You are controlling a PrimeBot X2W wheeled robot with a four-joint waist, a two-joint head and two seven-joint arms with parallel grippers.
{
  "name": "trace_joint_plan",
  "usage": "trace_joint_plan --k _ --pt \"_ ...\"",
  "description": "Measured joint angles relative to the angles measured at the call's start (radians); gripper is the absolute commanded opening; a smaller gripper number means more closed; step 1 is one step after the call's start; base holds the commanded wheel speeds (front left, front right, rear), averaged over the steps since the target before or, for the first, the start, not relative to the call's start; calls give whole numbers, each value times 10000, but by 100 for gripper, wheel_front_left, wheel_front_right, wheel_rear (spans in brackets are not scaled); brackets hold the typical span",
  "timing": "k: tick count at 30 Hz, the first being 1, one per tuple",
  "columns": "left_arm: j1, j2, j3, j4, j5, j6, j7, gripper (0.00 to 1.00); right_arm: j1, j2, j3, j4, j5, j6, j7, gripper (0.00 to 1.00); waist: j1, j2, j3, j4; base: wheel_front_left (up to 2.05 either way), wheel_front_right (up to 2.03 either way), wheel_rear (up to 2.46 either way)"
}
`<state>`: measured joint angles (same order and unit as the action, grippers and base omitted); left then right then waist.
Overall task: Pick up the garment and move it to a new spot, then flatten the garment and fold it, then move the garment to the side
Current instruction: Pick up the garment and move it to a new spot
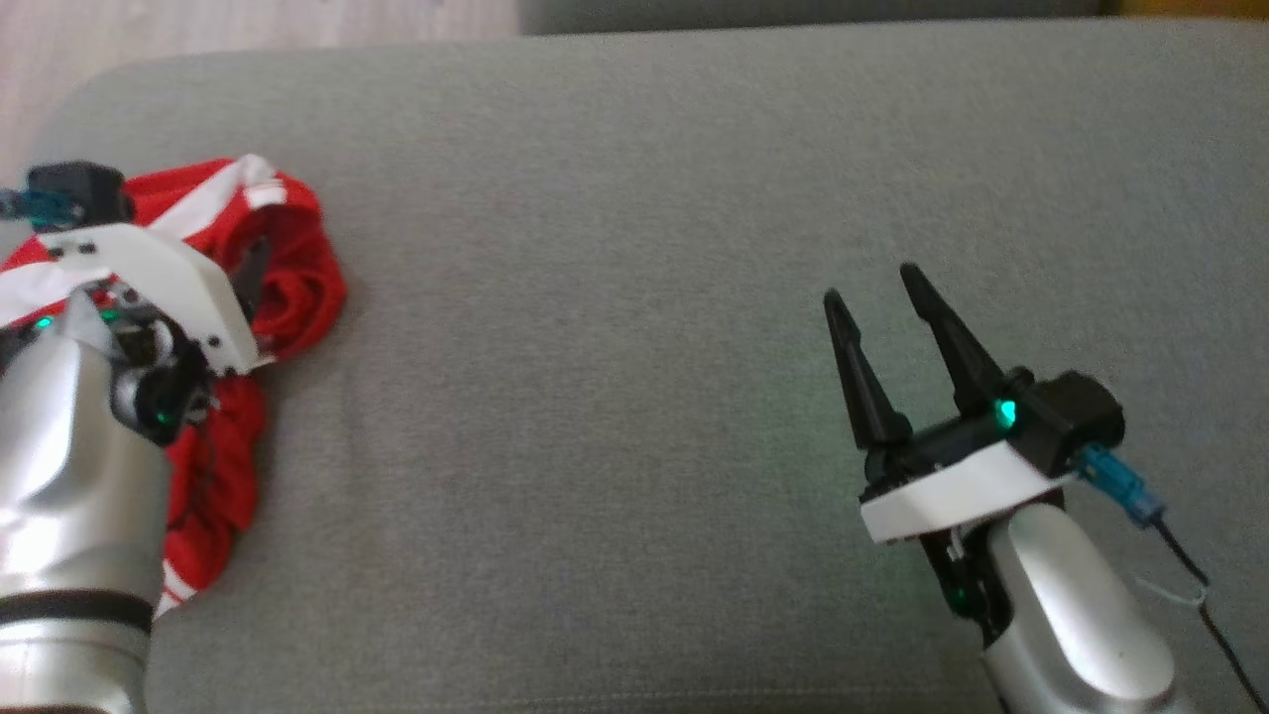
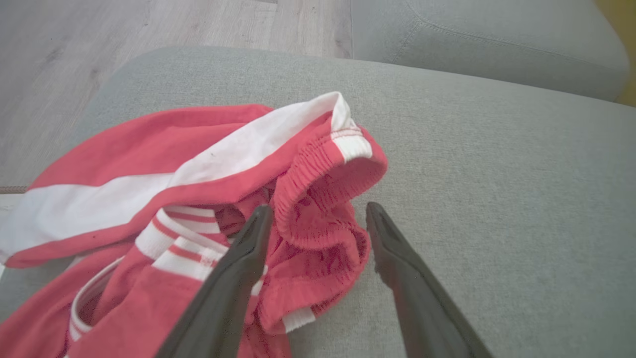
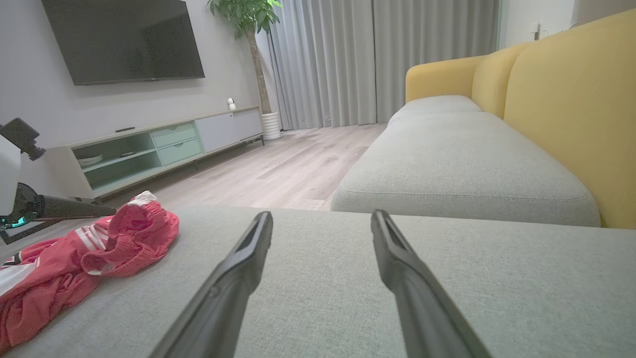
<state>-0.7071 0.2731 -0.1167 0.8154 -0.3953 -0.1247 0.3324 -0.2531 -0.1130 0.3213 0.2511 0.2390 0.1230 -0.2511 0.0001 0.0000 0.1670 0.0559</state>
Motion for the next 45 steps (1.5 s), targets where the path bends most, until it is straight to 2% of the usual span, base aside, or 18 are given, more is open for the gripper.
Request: trace_joint_plan --k 3,8,9,10,16,21,25,29,38,45 --pt "-473 207 -38 650 -27 -58 -77 100 -306 -27 75 -65 0 0 0 100 0 0 288 -285 0 0 0" --pt "-1058 433 -58 1870 84 115 -130 100 -491 -138 203 -90 17 0 -4 100 0 0 695 -697 0 0 0" --pt "-1102 433 -73 2046 107 115 -146 45 -491 -153 207 -90 58 0 -4 100 1 0 754 -757 0 0 0" --pt "-1154 433 -100 2209 151 115 -209 0 -491 -169 207 -90 82 0 -12 100 1 0 800 -802 0 0 0" --pt "-1559 470 -464 2713 268 46 -988 0 -483 -190 199 46 90 0 -13 100 -1 0 501 -776 0 0 0" --pt "-1674 683 -1129 2769 606 4 -1417 0 -397 -33 240 224 167 0 -13 100 -1 0 -114 -733 0 0 0" --pt "-1786 709 -1678 2585 717 2 -1505 0 -243 65 242 259 178 0 -13 100 -1 0 -556 -753 0 0 0" --pt "-2034 675 -2665 1887 589 0 -1488 0 208 84 224 405 178 0 -13 100 -1 0 -1161 -851 0 0 0" --pt "-2687 550 -4690 -520 -938 -61 -1037 0 477 203 19 437 176 0 -13 100 -1 0 -1954 -1603 0 0 0" --pt "-2924 -278 -5618 -3177 -3225 -63 -1066 0 629 240 -207 433 151 0 -13 100 -1 0 -2095 -2254 0 0 0"
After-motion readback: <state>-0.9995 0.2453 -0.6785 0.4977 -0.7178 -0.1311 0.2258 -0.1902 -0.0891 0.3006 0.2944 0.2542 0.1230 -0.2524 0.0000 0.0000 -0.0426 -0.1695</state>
